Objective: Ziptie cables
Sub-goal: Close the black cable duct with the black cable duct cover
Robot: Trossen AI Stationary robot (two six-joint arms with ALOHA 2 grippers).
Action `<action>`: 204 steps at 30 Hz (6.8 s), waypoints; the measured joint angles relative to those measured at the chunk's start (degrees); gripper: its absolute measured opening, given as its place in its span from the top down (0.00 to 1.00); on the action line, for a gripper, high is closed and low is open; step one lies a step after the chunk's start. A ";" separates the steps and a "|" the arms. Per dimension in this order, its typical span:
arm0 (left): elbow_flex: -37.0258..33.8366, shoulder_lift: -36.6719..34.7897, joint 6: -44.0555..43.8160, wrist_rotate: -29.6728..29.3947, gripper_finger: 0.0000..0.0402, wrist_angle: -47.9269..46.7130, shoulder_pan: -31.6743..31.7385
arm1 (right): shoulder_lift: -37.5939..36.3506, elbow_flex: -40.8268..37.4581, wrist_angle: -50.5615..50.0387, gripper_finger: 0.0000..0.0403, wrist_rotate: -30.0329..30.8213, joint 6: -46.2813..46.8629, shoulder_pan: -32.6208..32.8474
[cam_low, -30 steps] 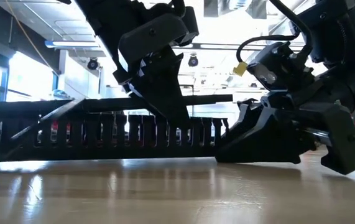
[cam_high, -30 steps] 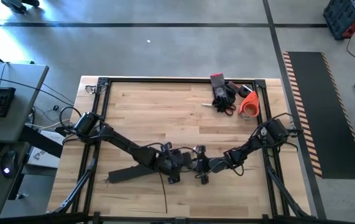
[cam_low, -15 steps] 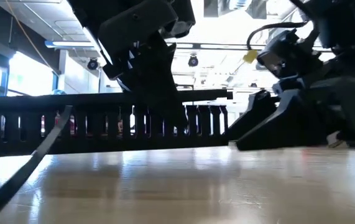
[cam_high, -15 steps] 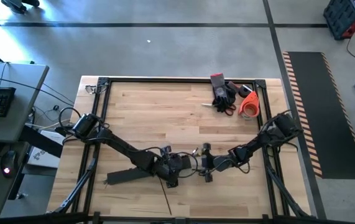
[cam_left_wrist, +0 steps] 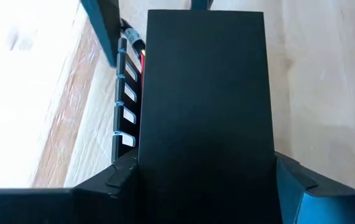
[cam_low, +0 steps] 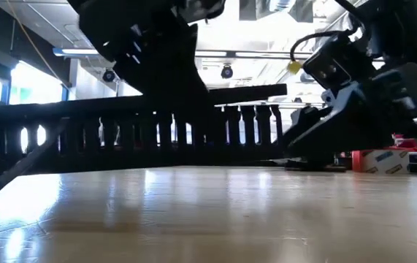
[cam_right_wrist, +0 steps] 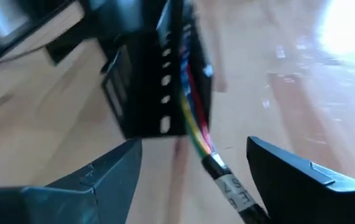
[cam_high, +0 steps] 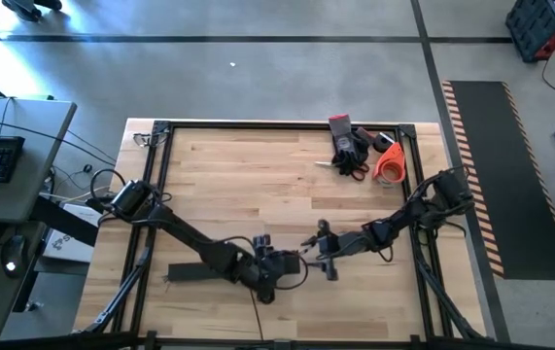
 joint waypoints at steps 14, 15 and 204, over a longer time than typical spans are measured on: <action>0.00 0.02 0.99 -1.28 0.51 -0.27 -0.58 | 1.17 5.05 -2.18 0.08 -2.55 -6.75 -0.12; 0.00 0.02 0.84 -1.30 0.51 -0.31 -0.58 | 1.83 5.79 -2.17 0.07 -2.55 -6.18 -0.03; 9.12 3.75 -18.41 6.86 0.32 -22.76 -2.55 | 10.30 11.51 -5.43 0.49 5.97 -11.06 5.17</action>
